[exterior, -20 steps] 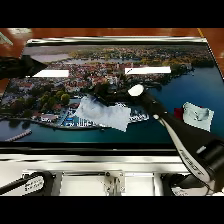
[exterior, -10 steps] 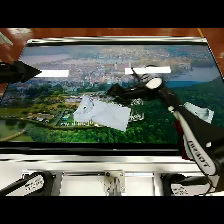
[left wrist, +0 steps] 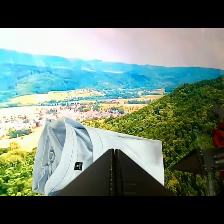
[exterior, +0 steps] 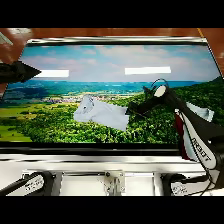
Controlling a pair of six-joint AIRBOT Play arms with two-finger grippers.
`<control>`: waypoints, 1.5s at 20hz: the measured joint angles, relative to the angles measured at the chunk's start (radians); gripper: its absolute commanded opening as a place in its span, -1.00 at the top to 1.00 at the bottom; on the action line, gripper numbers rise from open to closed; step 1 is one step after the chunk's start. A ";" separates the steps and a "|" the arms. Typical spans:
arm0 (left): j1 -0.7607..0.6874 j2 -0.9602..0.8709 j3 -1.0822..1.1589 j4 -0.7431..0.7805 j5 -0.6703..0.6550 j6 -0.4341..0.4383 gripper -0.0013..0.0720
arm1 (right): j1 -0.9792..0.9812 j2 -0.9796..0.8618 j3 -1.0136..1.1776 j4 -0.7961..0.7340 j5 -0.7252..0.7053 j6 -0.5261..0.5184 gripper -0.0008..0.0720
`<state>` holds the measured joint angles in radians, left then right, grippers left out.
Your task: Fold the shirts.
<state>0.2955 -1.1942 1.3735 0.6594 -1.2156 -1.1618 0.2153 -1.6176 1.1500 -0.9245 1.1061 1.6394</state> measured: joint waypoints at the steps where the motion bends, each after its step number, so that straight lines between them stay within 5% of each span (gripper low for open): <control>1: 0.000 0.000 0.000 0.000 0.000 0.000 0.86 | 0.010 -0.019 -0.006 0.019 -0.016 -0.011 -0.77; 5: -0.002 0.000 0.000 -0.001 -0.001 -0.001 0.86 | 0.035 -0.076 -0.017 0.090 -0.069 -0.032 -0.76; 6: -0.002 0.000 0.000 -0.001 -0.001 -0.001 0.85 | 0.043 -0.089 -0.018 0.119 -0.077 -0.036 -0.51; 7: -0.003 0.000 0.000 -0.001 -0.001 -0.001 0.86 | 0.052 -0.100 -0.019 0.144 -0.086 -0.047 0.38; 8: -0.003 0.000 0.000 -0.001 -0.001 -0.001 0.86 | 0.060 -0.113 -0.021 0.163 -0.105 -0.069 0.78; 16: -0.003 0.000 0.000 -0.002 -0.001 -0.002 0.86 | -0.089 0.045 0.048 0.395 -0.118 -0.317 0.82; 30: -0.069 0.000 0.000 -0.004 0.002 -0.002 0.86 | -1.081 0.500 0.086 0.330 0.176 -0.213 0.82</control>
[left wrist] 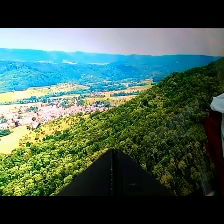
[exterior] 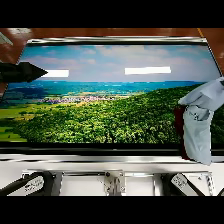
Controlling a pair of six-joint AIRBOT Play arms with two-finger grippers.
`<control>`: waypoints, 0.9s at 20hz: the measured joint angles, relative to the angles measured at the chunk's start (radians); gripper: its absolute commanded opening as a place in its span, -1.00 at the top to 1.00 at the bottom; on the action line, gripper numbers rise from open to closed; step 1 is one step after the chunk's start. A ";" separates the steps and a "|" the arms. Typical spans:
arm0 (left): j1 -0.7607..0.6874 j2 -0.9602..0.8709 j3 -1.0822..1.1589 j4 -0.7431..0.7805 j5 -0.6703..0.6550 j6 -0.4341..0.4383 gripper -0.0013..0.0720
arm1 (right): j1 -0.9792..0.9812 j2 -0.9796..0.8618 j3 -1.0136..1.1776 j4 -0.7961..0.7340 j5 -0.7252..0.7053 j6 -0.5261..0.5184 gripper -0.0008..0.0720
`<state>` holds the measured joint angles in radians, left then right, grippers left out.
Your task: Fold the shirts.
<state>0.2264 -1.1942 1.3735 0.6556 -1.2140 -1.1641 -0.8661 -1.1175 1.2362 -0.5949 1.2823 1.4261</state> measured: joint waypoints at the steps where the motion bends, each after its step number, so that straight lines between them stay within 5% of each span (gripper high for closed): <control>1: -0.003 0.000 0.000 0.000 0.000 0.000 0.85 | -0.043 0.006 0.000 -0.006 0.024 0.001 0.82; 7: -0.009 0.000 0.000 0.000 0.001 0.000 0.85 | -0.211 0.027 0.000 -0.123 0.213 0.011 0.82; 12: -0.011 0.000 0.000 0.000 0.001 0.013 0.85 | -0.246 0.101 -0.056 -0.456 0.396 0.055 0.82; 18: -0.015 0.000 0.000 0.000 0.000 0.018 0.85 | -0.253 0.198 -0.323 -0.745 0.425 0.080 0.79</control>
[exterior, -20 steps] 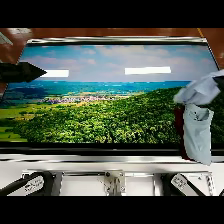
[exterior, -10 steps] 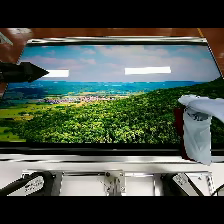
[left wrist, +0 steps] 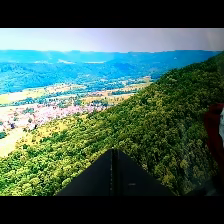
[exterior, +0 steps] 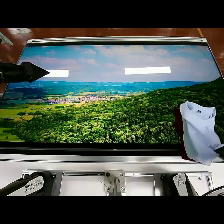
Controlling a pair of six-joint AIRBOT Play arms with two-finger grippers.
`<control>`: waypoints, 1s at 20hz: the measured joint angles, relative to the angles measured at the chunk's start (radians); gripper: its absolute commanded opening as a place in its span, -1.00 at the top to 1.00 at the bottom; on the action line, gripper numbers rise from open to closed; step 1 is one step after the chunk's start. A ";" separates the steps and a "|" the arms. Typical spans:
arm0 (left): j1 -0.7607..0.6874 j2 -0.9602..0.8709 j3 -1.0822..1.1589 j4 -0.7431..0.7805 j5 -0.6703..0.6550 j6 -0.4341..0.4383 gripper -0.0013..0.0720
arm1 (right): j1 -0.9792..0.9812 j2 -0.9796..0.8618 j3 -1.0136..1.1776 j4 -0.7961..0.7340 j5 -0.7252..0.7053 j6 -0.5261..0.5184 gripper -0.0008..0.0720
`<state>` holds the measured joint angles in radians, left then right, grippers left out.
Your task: Fold the shirts.
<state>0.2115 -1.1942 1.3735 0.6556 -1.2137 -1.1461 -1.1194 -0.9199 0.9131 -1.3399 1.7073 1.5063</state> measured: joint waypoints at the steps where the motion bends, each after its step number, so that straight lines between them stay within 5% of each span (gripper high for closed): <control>1: 0.000 0.000 0.000 0.000 0.000 0.001 0.85 | 0.000 0.007 -0.039 -0.032 -0.020 0.002 0.44; 2: 0.000 0.000 0.000 0.000 0.000 0.001 0.85 | 0.000 0.012 -0.073 -0.058 -0.045 0.012 -0.37; 3: 0.000 0.000 0.000 0.000 0.000 0.002 0.85 | 0.000 0.017 -0.100 -0.081 -0.072 0.018 -0.75; 6: 0.000 0.000 0.000 0.000 0.000 0.002 0.86 | -0.001 0.022 -0.112 -0.095 -0.162 0.025 -0.71; 8: 0.000 0.000 0.000 0.000 0.000 0.002 0.86 | -0.001 0.024 -0.055 -0.065 -0.229 0.025 -0.26; 11: -0.030 -0.003 0.000 0.058 0.002 -0.006 0.86 | 0.021 0.025 0.079 0.095 -0.376 -0.005 -0.26; 14: -0.142 -0.017 0.000 0.290 -0.004 -0.121 0.86 | 0.177 0.025 0.175 0.251 -0.508 -0.073 -0.28; 15: -0.195 -0.025 0.000 0.383 -0.012 -0.170 0.65 | 0.263 0.022 0.192 0.264 -0.528 -0.092 -0.68; 16: -0.254 -0.035 0.000 0.480 -0.020 -0.220 -0.20 | 0.368 0.011 0.205 0.253 -0.537 -0.106 -0.90; 17: -0.311 -0.049 0.000 0.554 -0.027 -0.259 -0.89 | 0.483 -0.009 0.214 0.216 -0.537 -0.107 -0.90; 20: -0.448 -0.097 0.000 0.676 -0.051 -0.331 -0.92 | 0.785 -0.101 0.229 0.087 -0.488 -0.059 -0.90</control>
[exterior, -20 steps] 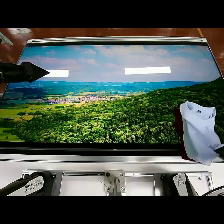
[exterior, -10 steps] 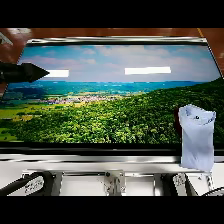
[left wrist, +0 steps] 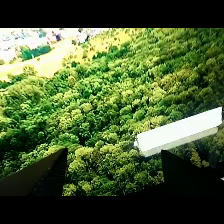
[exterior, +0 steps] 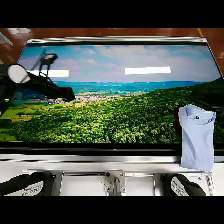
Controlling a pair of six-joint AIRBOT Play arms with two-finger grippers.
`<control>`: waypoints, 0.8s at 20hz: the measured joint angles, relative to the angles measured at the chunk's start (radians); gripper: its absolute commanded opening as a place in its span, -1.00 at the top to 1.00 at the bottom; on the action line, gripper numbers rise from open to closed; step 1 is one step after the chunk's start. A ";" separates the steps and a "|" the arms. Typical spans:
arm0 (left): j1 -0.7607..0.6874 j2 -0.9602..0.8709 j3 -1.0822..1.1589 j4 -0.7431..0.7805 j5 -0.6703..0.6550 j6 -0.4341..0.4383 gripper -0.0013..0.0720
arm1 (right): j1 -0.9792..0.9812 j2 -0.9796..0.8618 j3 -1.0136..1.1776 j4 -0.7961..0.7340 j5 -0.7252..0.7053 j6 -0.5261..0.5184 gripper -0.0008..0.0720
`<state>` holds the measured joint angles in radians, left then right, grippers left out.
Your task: Fold the shirts.
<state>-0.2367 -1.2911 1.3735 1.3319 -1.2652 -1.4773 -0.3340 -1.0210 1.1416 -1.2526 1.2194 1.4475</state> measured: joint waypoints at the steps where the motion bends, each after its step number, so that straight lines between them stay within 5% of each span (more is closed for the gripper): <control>1: -0.033 -0.019 0.000 0.021 -0.006 -0.019 -0.92 | 0.082 -0.036 0.002 -0.032 0.017 0.018 -0.90; 6: -0.106 -0.104 0.000 0.081 -0.039 -0.065 -0.92 | 0.294 -0.137 0.008 -0.102 0.061 0.069 -0.90; 16: -0.122 -0.134 0.000 0.100 0.029 -0.080 -0.93 | 0.352 -0.164 0.009 -0.116 0.071 0.085 -0.90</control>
<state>-0.3592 -1.4254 1.3735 1.4315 -1.2358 -1.5570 0.0185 -1.1847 1.1503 -1.3689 1.2903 1.5326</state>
